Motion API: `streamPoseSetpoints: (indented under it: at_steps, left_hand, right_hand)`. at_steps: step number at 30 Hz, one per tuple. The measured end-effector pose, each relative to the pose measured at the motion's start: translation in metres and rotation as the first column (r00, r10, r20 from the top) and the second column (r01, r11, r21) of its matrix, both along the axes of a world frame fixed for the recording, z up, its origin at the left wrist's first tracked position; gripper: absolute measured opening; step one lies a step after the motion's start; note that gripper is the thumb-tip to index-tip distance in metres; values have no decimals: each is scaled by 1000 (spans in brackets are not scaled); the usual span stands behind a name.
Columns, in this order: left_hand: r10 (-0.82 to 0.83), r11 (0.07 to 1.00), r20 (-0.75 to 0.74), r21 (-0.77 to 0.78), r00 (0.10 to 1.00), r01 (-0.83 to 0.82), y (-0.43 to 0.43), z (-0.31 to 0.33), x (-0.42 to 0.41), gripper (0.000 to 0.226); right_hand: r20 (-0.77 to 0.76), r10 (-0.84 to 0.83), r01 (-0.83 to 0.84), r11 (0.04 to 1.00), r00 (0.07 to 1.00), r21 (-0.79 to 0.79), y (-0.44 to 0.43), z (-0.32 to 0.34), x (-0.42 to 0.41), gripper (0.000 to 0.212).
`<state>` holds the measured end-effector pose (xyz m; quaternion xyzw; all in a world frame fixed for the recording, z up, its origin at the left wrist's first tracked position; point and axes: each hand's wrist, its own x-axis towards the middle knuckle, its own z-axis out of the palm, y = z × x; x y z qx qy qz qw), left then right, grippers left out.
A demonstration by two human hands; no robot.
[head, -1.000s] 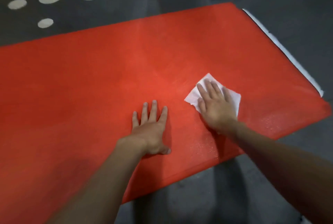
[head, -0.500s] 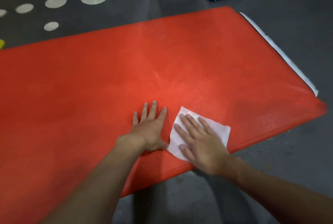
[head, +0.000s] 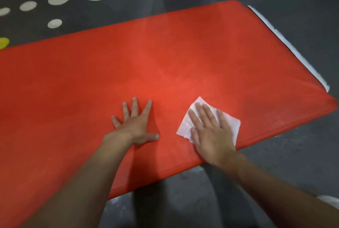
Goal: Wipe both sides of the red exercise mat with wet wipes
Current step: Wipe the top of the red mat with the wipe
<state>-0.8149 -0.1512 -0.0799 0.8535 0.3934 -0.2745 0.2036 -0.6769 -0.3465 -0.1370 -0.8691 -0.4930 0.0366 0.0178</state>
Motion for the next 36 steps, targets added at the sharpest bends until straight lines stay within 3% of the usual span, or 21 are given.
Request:
streamPoseSetpoints:
  at_steps: [2, 4, 6, 7, 9, 11, 14, 16, 18, 20, 22, 24, 25, 26, 28, 30, 31, 34, 36]
  left_hand:
    - [28, 999, 18, -18, 999, -28, -1, -2, -1, 119]
    - [45, 999, 39, -3, 998, -45, -1, 0, 2, 120]
    - [54, 998, 54, 4, 997, -55, -2, 1, 3, 120]
    - [52, 999, 60, 10, 997, -53, -2, 0, 2, 120]
    - [51, 998, 66, 26, 997, -53, -2, 0, 2, 120]
    - [60, 997, 69, 35, 996, -63, -3, 1, 6, 120]
    - [66, 997, 85, 43, 994, -70, 3, 7, 10, 113]
    - [81, 994, 118, 62, 990, -89, 10, 10, 8, 100]
    - [77, 991, 133, 96, 988, -90, 15, 10, 5, 91]
    - [68, 989, 126, 124, 990, -84, 17, 11, 6, 94]
    - [59, 988, 104, 137, 993, -73, 23, 13, 12, 103]
    - [78, 990, 93, 108, 993, -88, 31, 13, 15, 104]
    - [111, 990, 99, 79, 989, -119, 34, 12, 15, 103]
    - [144, 988, 109, 48, 984, -150, 36, 11, 14, 101]
    - [173, 984, 130, 15, 976, -176, 37, 6, 10, 99]
    - [168, 984, 157, 37, 973, -176, 36, 2, 8, 97]
    - [172, 982, 170, 53, 970, -183, 36, 1, 7, 97]
    - [164, 979, 185, 92, 969, -183, 35, -1, 5, 102]
    - [147, 980, 182, 110, 972, -168, 35, -3, 2, 103]
  right_hand:
    - [-25, 25, -25, 1000, 999, 7, 7, -4, -34, 63]
    - [-46, 298, -299, 954, 954, -26, 2, -1, -42, 61]
    - [-18, 400, -400, 916, 916, -34, 3, 1, -8, 57]
    - [-2, 321, -321, 947, 947, -21, 7, 2, 8, 56]
    - [-18, 12, -12, 1000, 1000, 19, 19, 1, 17, 60]
    - [-51, -80, 80, 997, 995, 6, 32, -2, -14, 64]
    - [-52, 330, -331, 943, 943, -22, 26, -4, -37, 61]
    - [-28, 417, -417, 908, 909, -28, 27, -1, 0, 59]
    - [-40, 170, -169, 985, 985, 16, 34, 2, 26, 63]
    - [-80, -37, 36, 999, 996, -16, 45, 0, 15, 68]
    - [-77, 103, -104, 994, 992, -18, 49, 0, -10, 67]
    - [-80, 420, -424, 904, 904, -49, 43, 3, -3, 61]
    - [-66, 492, -495, 866, 868, -65, 43, 2, 15, 60]
    - [-51, 470, -473, 879, 881, -68, 45, 4, 32, 61]
    - [-84, 162, -165, 986, 983, -30, 51, 6, 44, 66]
    - [-88, -42, 39, 999, 995, -29, 65, 3, 18, 69]
    - [-85, 3, -5, 1000, 996, -21, 70, 1, 0, 69]
    - [-112, 414, -420, 906, 904, -47, 67, 1, -8, 62]
    - [-89, 448, -454, 888, 890, -70, 70, 2, 28, 60]
